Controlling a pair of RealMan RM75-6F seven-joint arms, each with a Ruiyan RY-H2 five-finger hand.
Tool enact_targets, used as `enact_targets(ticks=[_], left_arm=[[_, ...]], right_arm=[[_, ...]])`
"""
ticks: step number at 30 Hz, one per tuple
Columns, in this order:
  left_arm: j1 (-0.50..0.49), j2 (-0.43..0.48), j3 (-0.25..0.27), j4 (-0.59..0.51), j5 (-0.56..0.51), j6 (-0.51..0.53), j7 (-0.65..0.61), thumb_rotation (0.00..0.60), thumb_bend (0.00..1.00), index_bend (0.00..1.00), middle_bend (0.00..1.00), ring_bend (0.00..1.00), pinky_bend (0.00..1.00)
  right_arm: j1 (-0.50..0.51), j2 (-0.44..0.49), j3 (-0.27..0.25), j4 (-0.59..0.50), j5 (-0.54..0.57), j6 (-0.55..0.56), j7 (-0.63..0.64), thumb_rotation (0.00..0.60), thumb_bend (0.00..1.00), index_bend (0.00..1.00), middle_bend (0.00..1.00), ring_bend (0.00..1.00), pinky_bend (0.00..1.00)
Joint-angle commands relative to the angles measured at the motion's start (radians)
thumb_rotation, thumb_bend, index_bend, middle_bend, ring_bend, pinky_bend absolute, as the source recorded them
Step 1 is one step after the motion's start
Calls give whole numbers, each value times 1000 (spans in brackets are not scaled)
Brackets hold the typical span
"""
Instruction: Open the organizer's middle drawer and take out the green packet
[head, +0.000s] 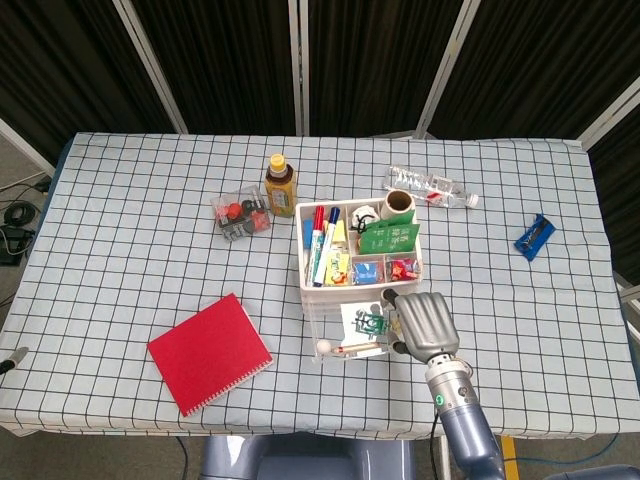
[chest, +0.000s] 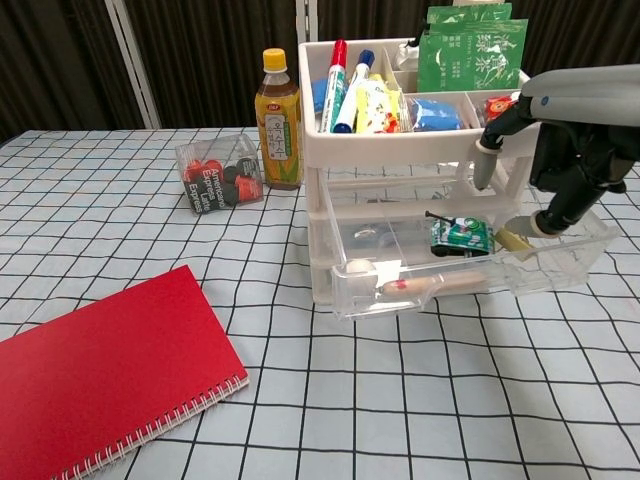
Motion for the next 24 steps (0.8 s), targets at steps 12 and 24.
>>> enact_targets(ticks=[12,24], left_arm=[[-3,-4,0,1,-2,-6,11,600,62,0,0,0,0],[-6,-6,0,0,-5,-13,21,600,63,0,0,0,0]], right_arm=[[57,-5,3,13,85,12,-6,600,178,438,1000,1000,777],[99,-24,7,9,129,36,0,600,172,432,1000,1000,777]])
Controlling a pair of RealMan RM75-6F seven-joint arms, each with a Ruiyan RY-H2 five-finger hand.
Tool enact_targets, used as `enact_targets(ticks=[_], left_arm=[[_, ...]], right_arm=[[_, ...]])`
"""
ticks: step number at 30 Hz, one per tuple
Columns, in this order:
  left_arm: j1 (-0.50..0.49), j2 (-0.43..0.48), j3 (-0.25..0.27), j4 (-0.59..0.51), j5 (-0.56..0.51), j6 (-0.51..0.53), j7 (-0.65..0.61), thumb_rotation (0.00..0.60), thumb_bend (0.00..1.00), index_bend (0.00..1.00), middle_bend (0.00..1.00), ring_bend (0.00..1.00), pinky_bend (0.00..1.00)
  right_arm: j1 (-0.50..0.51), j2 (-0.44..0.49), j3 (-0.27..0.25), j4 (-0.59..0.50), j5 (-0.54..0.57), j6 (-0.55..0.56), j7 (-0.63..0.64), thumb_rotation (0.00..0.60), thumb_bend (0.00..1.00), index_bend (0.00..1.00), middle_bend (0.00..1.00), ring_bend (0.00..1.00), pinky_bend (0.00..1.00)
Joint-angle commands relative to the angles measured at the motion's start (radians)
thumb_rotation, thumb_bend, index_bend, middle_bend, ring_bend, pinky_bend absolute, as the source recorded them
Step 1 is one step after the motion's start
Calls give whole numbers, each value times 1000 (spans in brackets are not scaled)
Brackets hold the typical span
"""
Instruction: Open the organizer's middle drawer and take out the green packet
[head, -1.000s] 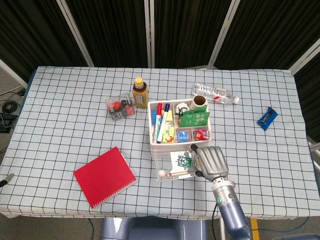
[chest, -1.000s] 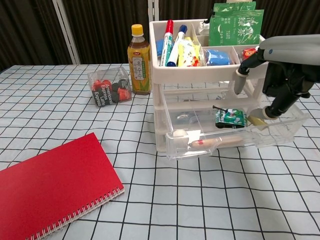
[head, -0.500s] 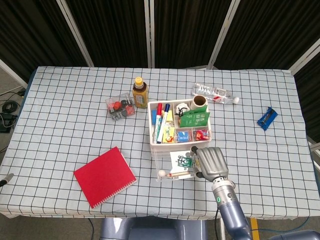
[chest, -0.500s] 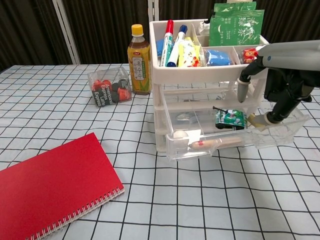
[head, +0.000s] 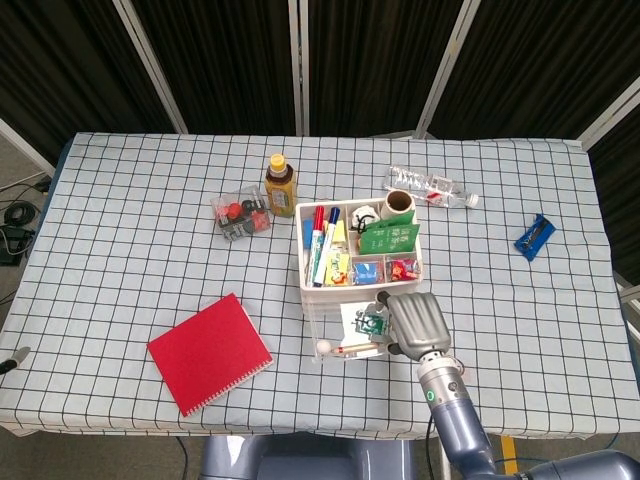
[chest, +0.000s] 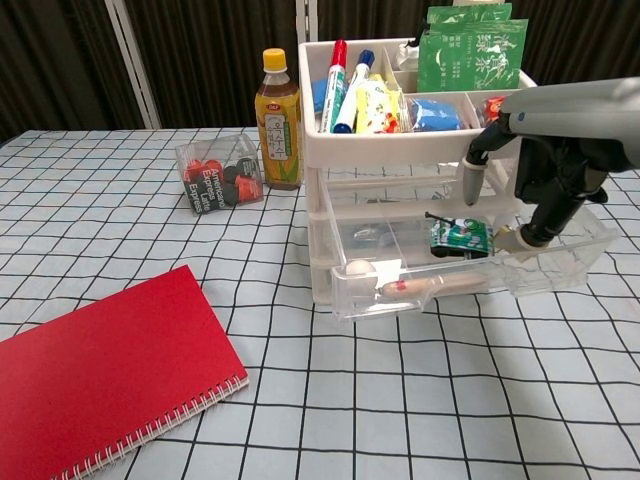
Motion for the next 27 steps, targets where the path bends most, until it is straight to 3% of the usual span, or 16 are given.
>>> enact_targets(ticks=[1,27], left_arm=[[0,0,0,0,-1,-1,1,600,62,0,0,0,0],[1,3,-2,2,-4,0,-11,600,63,0,0,0,0]], right_arm=[[7,-9,2,5,3,8,3,600,173,432,1000,1000,777],[59,-90,-4,67,51,65,-2,600,165,402,1000,1000,777]])
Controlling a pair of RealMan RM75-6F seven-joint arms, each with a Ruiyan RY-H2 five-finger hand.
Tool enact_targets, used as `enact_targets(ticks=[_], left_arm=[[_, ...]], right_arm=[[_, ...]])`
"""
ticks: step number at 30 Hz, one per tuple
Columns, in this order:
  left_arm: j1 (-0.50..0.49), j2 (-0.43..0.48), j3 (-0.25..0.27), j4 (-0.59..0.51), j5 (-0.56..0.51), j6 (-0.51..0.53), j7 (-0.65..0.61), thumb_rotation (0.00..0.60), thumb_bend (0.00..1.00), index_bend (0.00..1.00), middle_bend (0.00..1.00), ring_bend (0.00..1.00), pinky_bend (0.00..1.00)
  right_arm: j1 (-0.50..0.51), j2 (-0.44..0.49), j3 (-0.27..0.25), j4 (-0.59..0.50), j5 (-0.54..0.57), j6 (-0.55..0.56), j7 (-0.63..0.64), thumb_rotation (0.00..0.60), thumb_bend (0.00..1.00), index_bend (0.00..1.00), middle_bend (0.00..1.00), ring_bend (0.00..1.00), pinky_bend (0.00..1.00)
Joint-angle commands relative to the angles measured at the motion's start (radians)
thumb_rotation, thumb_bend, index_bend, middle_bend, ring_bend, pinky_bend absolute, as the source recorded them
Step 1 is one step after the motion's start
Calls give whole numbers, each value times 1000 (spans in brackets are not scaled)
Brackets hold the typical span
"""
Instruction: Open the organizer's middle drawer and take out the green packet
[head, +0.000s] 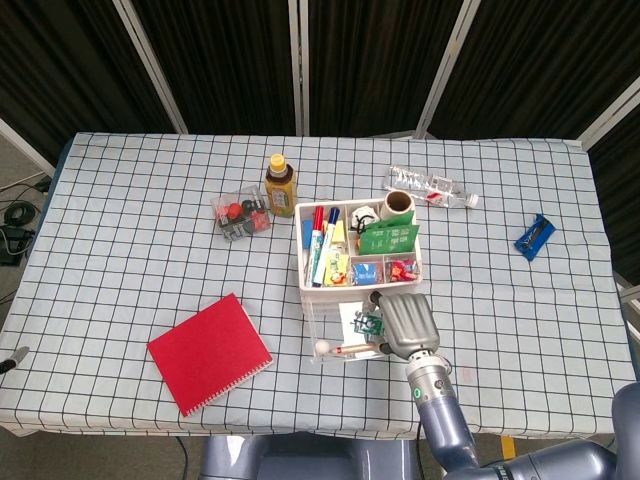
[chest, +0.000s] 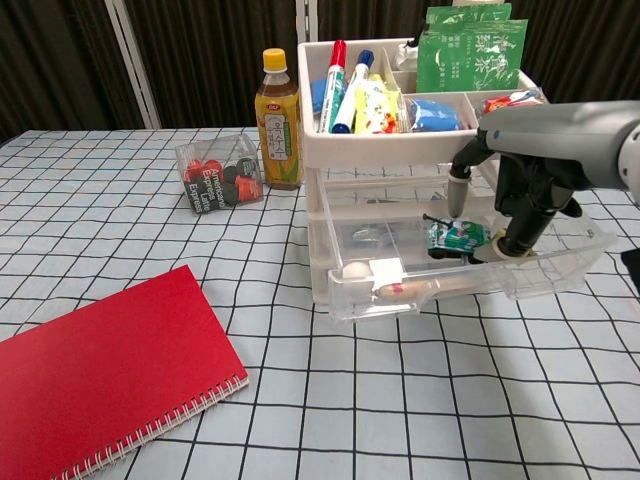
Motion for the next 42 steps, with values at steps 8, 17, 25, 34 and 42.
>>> enact_targets(ticks=[8,17,25,34,42], left_arm=[[1,2,-1,1,-1,3,-6,600,63,0,0,0,0],[2,3,-1,1,0,4,-9,600,64,0,0,0,0],[3,3,-2,1,1,5,-10,600,63,0,0,0,0],[3,4,-2,1,0,6,-11,600,63,0,0,0,0],[4,4,-2,0,2,9,-11,600,63,0,0,0,0]], right_arm=[[4,-16,-10,31,-14,8,10,600,166,479,1000,1000,777],[1,-16,-22,29,-34,3,20,600,277,523,1000,1000,777],[-1,-14,-27,23,-55,7,25,600,369,547,1000,1000,777],[-7,-8,-34,17,-79,18,26,600,403,557,1000,1000,777],[-16,18,-32,-23,-113,49,18,600,405,561,1000,1000,777]])
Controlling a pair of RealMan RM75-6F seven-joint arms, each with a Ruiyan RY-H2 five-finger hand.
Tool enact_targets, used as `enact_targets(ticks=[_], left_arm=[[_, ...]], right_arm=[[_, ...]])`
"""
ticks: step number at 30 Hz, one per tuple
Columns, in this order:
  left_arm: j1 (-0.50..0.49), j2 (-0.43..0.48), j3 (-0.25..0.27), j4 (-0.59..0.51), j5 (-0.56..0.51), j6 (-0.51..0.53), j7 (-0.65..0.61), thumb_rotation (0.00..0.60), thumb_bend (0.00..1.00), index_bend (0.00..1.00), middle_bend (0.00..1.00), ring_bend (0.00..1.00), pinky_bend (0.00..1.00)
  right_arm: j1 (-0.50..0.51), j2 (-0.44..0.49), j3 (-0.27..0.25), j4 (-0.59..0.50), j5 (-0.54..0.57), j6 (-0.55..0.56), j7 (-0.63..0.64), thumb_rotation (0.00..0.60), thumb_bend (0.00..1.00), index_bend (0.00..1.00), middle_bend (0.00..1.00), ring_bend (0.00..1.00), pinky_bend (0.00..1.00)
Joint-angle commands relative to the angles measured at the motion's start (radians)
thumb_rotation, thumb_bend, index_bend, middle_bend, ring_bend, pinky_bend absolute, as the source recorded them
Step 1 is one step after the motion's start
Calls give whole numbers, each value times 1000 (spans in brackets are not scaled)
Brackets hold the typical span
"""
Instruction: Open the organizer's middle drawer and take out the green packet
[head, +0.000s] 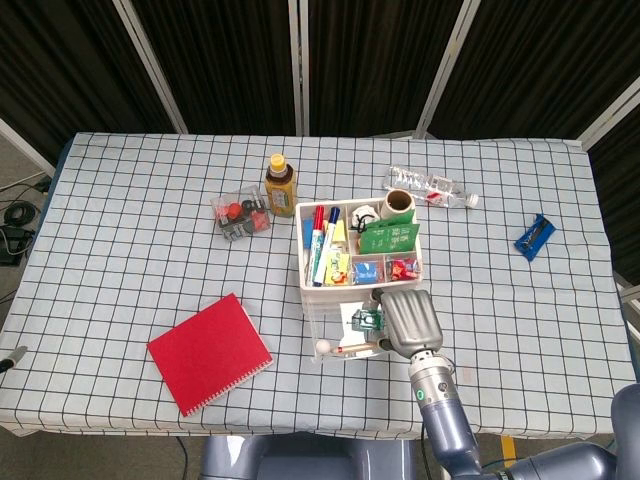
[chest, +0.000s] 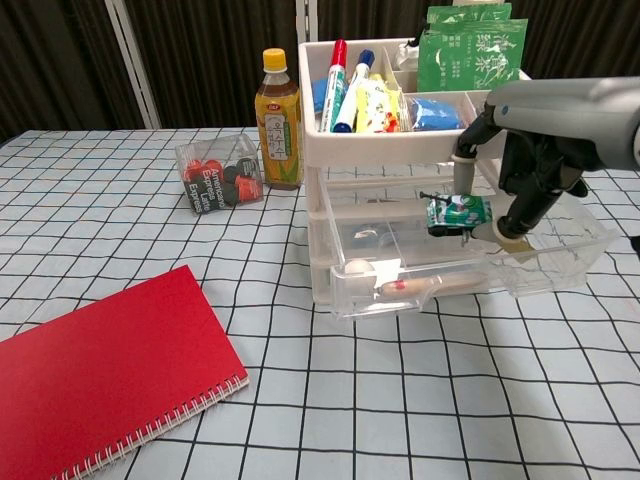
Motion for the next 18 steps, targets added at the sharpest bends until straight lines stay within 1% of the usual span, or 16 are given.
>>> enact_targets(ticks=[1,13,18], left_arm=[[1,1,0,-1,1,3,-1,600,63,0,0,0,0],[2,0,1,-4,3,3,3,600,63,0,0,0,0],[1,0,1,-5,3,2,5,600,63,0,0,0,0]], right_arm=[[-8,19,4,-20,-11,18,-1,600,405,563,1000,1000,777],[-35,91,20,-73,-43,29,29,600,408,573,1000,1000,777],[-50,121,28,-73,-68,21,62,600,410,577,1000,1000,777]])
